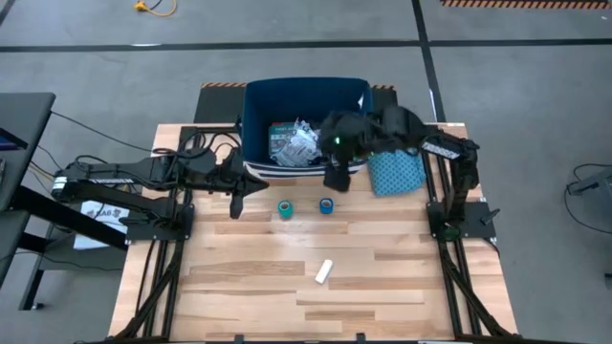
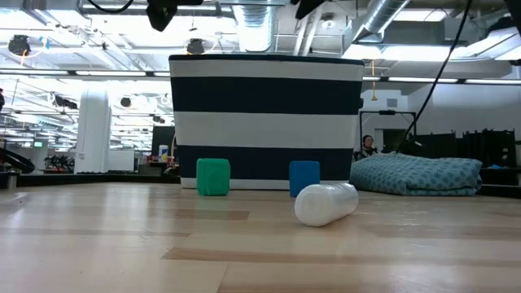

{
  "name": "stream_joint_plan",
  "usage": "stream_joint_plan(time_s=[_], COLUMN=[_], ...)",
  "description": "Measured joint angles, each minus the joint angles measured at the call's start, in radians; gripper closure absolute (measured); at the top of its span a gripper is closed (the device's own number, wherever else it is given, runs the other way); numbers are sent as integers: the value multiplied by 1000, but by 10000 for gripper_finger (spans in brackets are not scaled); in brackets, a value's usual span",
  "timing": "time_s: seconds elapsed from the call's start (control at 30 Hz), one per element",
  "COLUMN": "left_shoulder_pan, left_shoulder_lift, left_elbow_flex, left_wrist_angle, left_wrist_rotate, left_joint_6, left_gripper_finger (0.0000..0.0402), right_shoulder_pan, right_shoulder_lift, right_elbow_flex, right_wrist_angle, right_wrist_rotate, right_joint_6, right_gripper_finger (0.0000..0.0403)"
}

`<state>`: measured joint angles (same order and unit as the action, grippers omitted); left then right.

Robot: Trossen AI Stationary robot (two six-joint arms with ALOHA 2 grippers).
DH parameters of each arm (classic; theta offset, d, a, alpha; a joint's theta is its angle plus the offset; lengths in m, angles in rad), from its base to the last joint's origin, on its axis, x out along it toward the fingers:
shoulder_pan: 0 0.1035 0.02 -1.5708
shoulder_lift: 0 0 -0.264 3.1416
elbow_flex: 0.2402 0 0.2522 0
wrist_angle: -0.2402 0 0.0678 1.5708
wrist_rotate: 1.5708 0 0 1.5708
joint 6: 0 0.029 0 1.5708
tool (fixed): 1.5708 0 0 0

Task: Pick & place medical supplies in basket/bin
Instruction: Put the gauze bandage into the bin

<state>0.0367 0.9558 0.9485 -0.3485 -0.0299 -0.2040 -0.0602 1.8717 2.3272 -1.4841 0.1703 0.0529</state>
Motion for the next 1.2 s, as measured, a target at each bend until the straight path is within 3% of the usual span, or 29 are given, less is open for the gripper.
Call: stream_joint_plan(time_s=[0.33,0.63,0.73,0.9,1.2], left_shoulder_pan=[-58,-184,-257,-420,-635], left_shoulder_lift=[0,0,0,-1,-8], left_elbow_flex=[0,0,0,-63,-238], left_wrist_angle=[-10,-82,-80,-2,257], left_wrist_rotate=[7,46,-11,-194,-340], left_joint_6=[-7,-20,-46,-104,-209], left_gripper_finger=[401,401,401,401,401], right_shoulder_pan=[215,353,390,443,475], right_shoulder_lift=[41,194,252,342,437], right_elbow_flex=[3,1,0,1,0], right_wrist_angle=[-55,-62,-74,-66,-4], right_wrist_rotate=[-7,-12,-12,-14,-66], right_joint_6=[-36,-36,-35,-29,-40], right_gripper_finger=[134,134,134,134,134])
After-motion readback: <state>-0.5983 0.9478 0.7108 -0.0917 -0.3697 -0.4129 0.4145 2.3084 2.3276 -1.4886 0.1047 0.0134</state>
